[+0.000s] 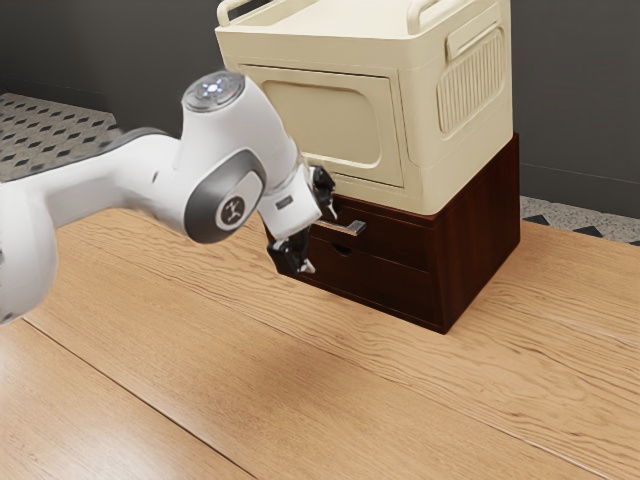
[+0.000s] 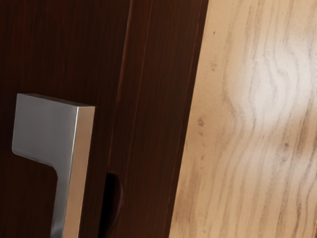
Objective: Pull the drawer handle with one arm to open the drawer
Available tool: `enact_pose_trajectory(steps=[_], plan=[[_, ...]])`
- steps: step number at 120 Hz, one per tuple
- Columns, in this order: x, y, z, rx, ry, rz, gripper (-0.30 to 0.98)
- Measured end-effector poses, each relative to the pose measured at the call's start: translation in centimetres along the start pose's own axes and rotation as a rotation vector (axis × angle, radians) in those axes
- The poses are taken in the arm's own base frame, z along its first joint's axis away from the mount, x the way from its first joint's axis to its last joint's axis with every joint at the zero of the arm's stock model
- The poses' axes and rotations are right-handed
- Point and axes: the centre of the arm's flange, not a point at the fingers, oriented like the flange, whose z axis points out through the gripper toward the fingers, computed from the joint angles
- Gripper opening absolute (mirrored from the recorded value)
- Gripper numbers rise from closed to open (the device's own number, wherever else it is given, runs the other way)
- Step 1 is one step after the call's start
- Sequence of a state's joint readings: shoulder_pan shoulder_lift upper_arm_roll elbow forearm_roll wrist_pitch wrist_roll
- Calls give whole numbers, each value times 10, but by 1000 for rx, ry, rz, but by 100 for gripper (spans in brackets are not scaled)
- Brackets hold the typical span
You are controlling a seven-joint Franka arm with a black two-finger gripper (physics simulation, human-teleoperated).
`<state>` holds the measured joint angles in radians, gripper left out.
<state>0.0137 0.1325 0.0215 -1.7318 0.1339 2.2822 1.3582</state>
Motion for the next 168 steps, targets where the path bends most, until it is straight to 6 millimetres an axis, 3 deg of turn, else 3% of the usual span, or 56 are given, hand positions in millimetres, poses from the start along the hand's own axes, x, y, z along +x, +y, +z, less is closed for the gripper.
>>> enact_pose_trajectory(steps=[36, 68, 142, 168], plan=[[0, 6, 7, -17, -2, 11, 69], [-4, 25, 2, -36, -4, 18, 69], [-28, 99, -35, -61, -13, 19, 65], [-29, 118, -35, -78, -8, 19, 68]])
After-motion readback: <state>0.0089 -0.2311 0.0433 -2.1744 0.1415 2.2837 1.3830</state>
